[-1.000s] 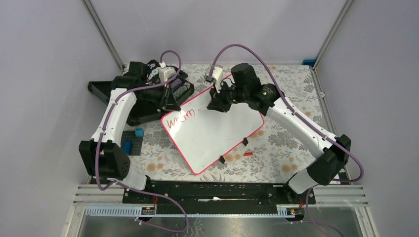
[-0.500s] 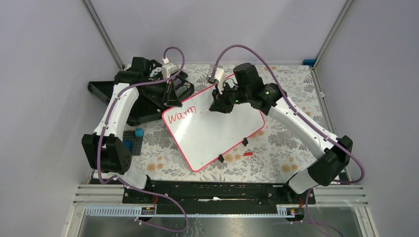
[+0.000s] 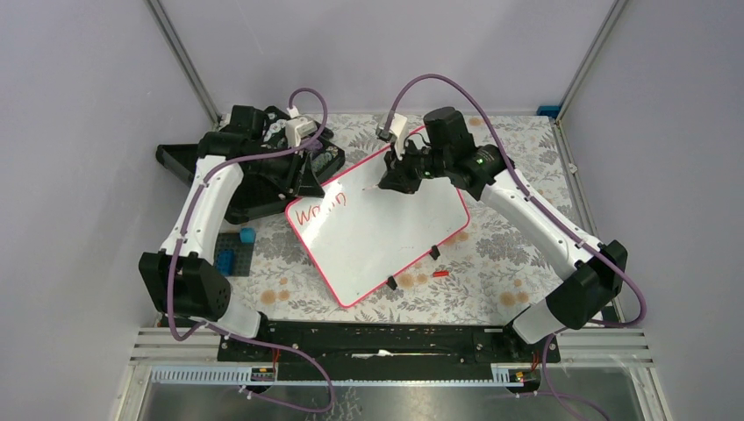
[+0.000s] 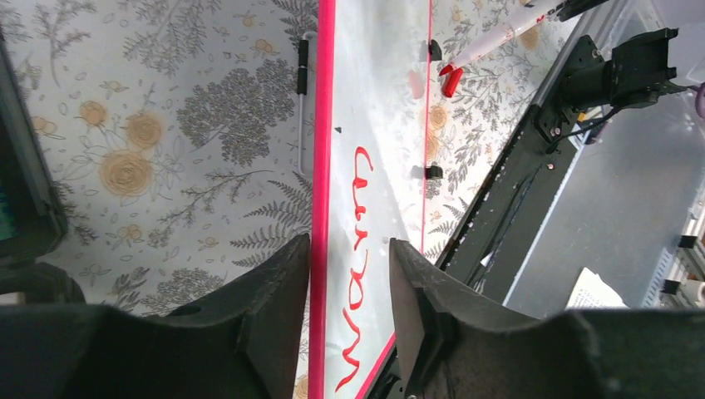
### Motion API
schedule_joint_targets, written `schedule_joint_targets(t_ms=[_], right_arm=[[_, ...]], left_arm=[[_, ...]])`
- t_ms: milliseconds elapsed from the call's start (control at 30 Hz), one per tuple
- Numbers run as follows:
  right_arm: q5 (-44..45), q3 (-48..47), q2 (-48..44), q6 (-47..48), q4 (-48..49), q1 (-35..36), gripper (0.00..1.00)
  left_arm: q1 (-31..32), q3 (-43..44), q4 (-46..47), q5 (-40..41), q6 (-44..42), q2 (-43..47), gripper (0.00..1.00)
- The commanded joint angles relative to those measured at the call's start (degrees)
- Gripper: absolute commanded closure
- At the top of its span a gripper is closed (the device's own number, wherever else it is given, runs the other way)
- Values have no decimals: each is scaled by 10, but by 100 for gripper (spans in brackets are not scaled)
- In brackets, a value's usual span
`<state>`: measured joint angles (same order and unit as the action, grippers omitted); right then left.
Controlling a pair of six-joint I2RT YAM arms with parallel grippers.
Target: Write a sentence on the whiteboard
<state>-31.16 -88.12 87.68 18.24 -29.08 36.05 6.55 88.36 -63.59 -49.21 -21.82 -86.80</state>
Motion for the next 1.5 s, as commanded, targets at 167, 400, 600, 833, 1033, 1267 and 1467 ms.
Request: schedule_joint_targets(t_ms=[167,400,600,833,1033,1267,1467], right_arm=[[-16,-2,5,3,49,1,100],[-8,-5,22,3,67,6,100],[-3,-8,28,-2,81,14,100],[5,-15,39,-4,79,22,100],[17,-24,46,-2,80,25,100],[35,-39,53,-2,80,24,100],[53,-45,59,-1,86,24,100]], left_arm=[[-12,-2,10,-11,-1,15,64],[-12,-3,14,-10,3,9,65],[-12,-6,14,-10,2,7,76],[-12,-5,14,-13,2,4,86],[-12,-5,14,-13,2,4,88],[-12,-3,14,-13,1,2,93],[-12,-6,14,-12,0,4,94]])
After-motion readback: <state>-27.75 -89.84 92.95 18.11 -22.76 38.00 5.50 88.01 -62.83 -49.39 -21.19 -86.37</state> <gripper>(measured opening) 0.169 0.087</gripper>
